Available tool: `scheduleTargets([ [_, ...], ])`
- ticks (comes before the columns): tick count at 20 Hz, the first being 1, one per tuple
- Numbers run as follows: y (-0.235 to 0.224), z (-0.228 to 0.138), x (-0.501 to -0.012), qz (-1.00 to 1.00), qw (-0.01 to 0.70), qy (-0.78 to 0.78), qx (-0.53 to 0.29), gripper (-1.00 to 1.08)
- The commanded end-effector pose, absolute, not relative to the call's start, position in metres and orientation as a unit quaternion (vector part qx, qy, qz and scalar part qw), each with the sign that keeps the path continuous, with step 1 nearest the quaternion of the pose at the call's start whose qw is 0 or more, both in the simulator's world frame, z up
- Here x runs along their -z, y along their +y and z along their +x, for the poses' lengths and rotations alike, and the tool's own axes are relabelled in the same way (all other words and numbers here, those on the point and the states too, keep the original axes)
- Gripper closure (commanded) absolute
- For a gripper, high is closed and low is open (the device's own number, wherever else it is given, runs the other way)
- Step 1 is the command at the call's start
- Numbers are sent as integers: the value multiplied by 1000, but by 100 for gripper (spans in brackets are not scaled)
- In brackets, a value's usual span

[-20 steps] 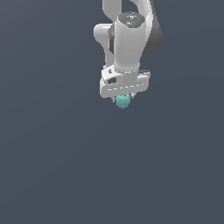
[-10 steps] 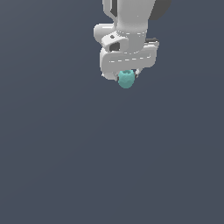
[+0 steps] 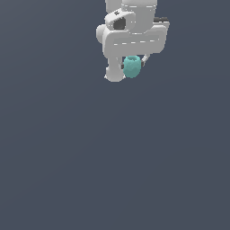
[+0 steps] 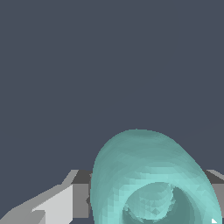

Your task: Pick up the object and move it to a goal position.

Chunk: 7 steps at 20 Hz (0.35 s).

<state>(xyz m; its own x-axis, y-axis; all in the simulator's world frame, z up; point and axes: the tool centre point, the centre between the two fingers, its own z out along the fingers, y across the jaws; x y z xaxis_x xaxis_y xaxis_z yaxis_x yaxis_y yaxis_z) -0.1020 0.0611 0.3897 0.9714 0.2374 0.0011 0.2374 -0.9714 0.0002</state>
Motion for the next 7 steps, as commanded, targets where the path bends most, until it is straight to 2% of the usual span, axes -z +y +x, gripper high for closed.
scheduleTargets([
  [1,61,-103,-395,993,0,119,0,108],
  [7,61,-102,-394,993,0,119,0,108],
])
